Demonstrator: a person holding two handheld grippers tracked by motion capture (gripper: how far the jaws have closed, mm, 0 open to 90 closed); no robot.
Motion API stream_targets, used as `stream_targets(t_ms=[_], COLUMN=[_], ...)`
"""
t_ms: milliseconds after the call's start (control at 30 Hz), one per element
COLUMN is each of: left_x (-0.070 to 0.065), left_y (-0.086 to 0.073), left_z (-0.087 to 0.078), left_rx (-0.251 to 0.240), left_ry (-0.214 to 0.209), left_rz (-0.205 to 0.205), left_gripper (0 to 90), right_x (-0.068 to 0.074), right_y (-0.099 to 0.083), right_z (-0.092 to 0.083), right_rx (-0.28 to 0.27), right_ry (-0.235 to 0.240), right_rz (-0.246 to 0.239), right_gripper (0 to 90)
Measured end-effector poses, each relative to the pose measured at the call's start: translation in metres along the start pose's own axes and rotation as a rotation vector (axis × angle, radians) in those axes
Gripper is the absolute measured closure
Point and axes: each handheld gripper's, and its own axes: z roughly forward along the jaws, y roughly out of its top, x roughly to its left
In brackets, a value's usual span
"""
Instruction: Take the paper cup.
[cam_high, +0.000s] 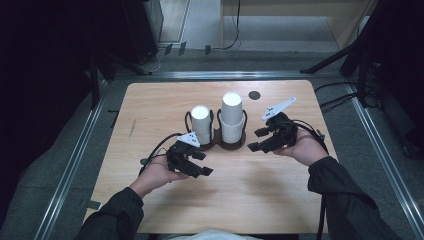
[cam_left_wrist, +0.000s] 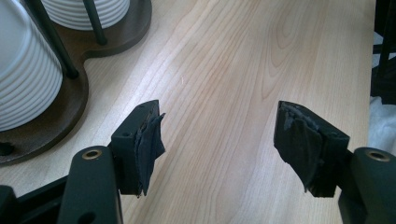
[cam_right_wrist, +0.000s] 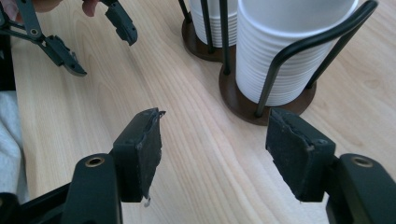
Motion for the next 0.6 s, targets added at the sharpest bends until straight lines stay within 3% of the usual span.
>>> stream_targets(t_ms=[100, 267, 600], left_x=[0.002, 0.003, 0.005], left_y=[-0.001, -0.003, -0.007], left_z=[-0.002, -0.005, -0.01], left_rx=[-0.006, -0.017, -0.027], left_ry=[0.009, 0.014, 0.023], left_rz=[-0.008, -0.015, -0.028], left_gripper=[32.2, 32.2, 32.1], right_x=[-0.006, -0.015, -0.029], right_y=[0.009, 0.022, 0.042], right_z=[-0.004, -0.008, -0.005], right_rx=[-0.013, -0.001, 0.016], right_ry=[0.025, 0.01, 0.033], right_rz=[-0.008, -0.028, -0.079], right_gripper=[35.4, 36.2, 36.2])
